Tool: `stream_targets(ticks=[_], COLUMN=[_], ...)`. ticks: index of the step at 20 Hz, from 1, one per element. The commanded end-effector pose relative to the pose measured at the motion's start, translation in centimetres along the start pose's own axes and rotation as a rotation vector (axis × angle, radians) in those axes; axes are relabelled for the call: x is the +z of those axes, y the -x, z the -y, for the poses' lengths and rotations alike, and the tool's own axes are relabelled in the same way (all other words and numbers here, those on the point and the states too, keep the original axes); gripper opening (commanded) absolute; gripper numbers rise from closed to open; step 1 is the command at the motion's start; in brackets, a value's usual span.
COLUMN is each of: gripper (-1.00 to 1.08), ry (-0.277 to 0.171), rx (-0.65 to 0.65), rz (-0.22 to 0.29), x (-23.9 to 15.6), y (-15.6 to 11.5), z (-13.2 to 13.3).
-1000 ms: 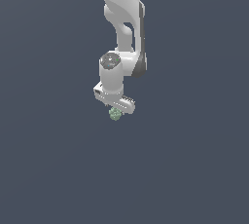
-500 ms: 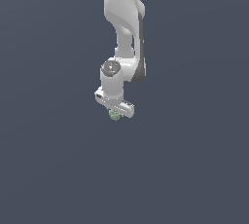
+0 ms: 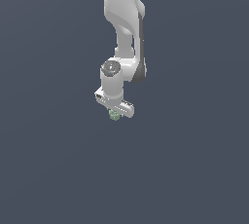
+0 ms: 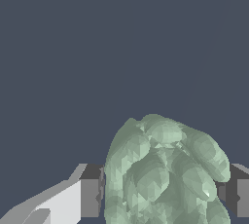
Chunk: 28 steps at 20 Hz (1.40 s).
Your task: Pick up the object and move it to a goal position.
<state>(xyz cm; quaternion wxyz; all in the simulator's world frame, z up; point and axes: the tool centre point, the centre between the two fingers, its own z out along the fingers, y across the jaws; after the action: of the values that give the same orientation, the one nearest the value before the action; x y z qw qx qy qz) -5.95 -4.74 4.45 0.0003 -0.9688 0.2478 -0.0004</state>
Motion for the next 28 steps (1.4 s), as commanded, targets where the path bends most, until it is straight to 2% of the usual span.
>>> stream_targets(ticks=[1, 7, 13, 28], gripper=[-1.00, -1.00, -1.00, -1.00], ry=[0.000, 0.000, 0.000, 0.003], rx=[0.000, 0.000, 0.000, 0.001], rz=[0.000, 0.000, 0.000, -0.002], x=[0.0, -1.2, -4.2, -18.1], y=[0.0, 0.5, 1.9, 7.7], z=[0.0, 0.8, 2.9, 12.3])
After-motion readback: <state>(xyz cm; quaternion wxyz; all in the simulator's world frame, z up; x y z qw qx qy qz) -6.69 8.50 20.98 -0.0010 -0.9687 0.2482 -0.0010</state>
